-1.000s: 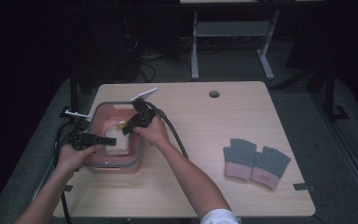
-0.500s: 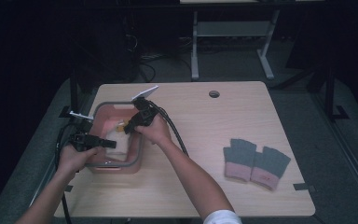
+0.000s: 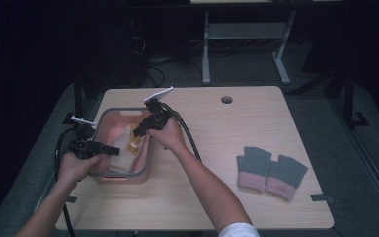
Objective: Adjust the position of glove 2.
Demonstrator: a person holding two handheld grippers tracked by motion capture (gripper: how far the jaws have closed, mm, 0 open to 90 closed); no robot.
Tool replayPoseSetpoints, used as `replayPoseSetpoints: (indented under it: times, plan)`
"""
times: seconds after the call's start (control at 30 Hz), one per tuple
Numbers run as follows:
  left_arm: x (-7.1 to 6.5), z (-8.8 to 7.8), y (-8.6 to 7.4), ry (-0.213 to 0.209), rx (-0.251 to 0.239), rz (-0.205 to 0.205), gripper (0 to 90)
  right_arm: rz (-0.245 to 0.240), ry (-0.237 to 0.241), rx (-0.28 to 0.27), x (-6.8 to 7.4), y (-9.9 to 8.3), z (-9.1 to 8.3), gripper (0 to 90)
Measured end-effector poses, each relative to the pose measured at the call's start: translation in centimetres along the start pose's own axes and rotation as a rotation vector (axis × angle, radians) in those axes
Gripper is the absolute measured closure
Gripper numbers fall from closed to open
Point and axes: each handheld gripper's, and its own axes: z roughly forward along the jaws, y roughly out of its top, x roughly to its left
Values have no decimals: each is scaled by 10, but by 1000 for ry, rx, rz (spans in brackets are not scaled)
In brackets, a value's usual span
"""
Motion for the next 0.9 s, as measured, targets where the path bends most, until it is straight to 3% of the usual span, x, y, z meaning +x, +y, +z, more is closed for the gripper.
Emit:
replayPoseSetpoints:
  times: [0.13,0.37,0.47,0.57,0.73,0.9]
  plan:
    - [-4,-8,5,3,-30,19,609,-3,8,-9,-1,-1,-5,686]
    - [-3,15,3,65,82,62,654,-4,14,-34,-2,-3,-17,677]
    - [-5,21,2,72,110,48,655,-5,20,-43,-2,-5,-21,673]
    - [-7,17,3,65,98,67,641,-4,21,-51,-3,-6,-25,666]
    - [-11,6,6,44,40,78,616,-13,29,-64,-3,-8,-32,645]
    - [-18,0,7,-6,-12,67,577,-12,37,-83,-4,-11,-41,624]
